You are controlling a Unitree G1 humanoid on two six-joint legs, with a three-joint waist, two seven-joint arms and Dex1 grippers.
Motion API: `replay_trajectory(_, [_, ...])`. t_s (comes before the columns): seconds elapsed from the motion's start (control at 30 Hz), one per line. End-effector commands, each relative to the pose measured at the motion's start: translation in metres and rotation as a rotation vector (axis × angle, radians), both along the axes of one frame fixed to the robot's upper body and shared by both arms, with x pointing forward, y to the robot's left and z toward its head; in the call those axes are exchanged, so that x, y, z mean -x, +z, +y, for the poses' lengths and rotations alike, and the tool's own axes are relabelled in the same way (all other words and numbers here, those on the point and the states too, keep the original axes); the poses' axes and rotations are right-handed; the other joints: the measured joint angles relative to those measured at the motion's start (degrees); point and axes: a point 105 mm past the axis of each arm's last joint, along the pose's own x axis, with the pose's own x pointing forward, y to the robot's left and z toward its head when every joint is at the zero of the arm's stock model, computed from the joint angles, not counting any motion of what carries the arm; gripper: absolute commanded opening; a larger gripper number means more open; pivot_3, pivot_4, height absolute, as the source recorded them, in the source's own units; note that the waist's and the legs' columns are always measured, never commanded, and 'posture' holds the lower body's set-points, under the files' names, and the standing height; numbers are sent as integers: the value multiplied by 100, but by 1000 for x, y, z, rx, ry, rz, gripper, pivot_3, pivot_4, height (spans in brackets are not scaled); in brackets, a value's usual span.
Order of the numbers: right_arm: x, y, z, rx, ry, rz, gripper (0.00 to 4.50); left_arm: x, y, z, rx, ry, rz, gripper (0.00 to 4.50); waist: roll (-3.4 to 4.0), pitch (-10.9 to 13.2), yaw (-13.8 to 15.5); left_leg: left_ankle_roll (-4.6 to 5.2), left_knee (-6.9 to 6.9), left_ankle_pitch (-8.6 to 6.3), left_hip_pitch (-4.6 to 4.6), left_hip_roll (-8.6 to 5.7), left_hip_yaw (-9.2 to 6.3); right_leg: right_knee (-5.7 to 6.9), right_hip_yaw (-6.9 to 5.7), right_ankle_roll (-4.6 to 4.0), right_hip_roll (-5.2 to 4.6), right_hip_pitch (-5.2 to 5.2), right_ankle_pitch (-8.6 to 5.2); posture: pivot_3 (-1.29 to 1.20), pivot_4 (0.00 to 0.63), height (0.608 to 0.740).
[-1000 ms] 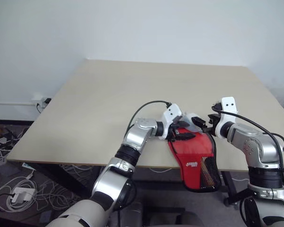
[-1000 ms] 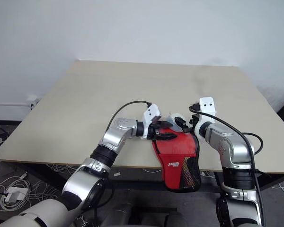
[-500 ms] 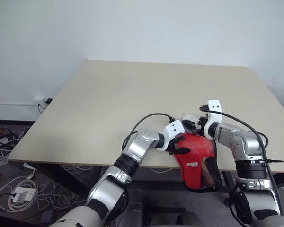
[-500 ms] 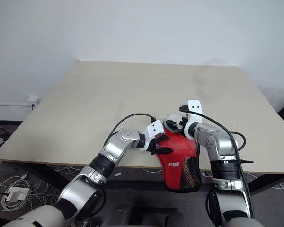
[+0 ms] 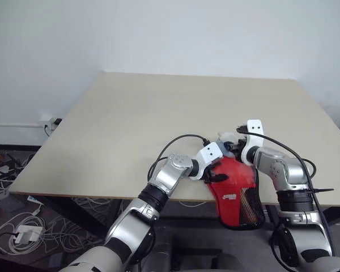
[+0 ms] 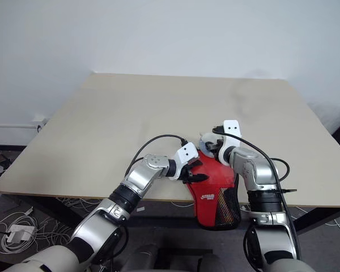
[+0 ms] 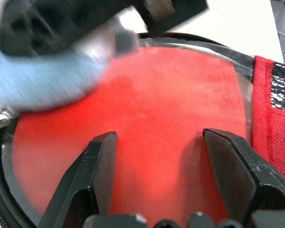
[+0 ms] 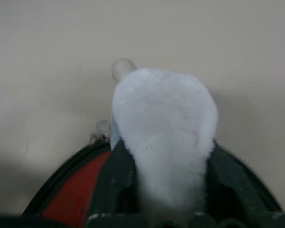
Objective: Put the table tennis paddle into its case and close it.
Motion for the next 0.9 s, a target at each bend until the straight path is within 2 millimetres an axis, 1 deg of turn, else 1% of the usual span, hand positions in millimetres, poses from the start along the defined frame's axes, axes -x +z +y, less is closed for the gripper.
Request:
replay_trajectory(0.03, [-17, 29, -8, -13, -93, -119, 584, -1, -6, 1, -33, 18, 16, 3060, 1, 0, 2, 0, 0, 0, 0, 0, 0, 0, 0, 0, 0, 0, 0, 0, 0, 715])
replay_trajectory(0.13, [-24, 27, -7, 7, -145, -131, 426, -1, -7, 1, -37, 26, 26, 3060, 1, 0, 12, -1, 2, 1, 0, -1, 0, -1, -2, 0, 0, 3, 0, 0, 0, 715])
replay_trajectory(0.3, [-28, 24, 0, 21, -173, -141, 410, 0, -10, 3, -47, 35, 36, 3060, 3, 0, 7, -2, 2, 1, 0, -3, 0, 0, -2, 0, -2, 3, 0, 0, 0, 715])
replay_trajectory(0.43, [-30, 21, -5, 56, -212, -151, 408, 0, -11, 4, -51, 48, 48, 3060, 5, -1, 3, -3, 1, 2, 1, -3, 0, 0, -2, 0, -2, 3, 0, 0, 0, 715])
replay_trajectory(0.57, [-32, 19, -26, 100, -302, -161, 407, -1, -12, 6, -58, 62, 55, 3060, 6, 0, 1, -3, 0, 2, 1, -3, 0, 0, -3, 0, -1, 3, 0, 0, 0, 715])
replay_trajectory(0.67, [-30, 23, -43, 146, -325, -176, 407, -3, -12, 6, -61, 71, 57, 3060, 10, 1, 2, -3, 0, 2, 1, -4, 1, -1, -2, 0, -2, 2, 0, 0, 0, 715])
replay_trajectory(0.77, [-22, 30, -58, 195, -312, -189, 407, -4, -12, 5, -59, 70, 60, 3060, 13, 2, 13, -3, 1, 2, 1, -4, 1, -1, -2, 0, -2, 3, 0, 0, 0, 715])
replay_trajectory(0.9, [-6, 37, -77, 253, -301, -188, 406, -2, -13, 1, -59, 60, 62, 3060, 15, 1, 12, 0, 2, 1, 1, -6, -1, -4, -2, 0, -5, 7, 0, 0, 0, 715])
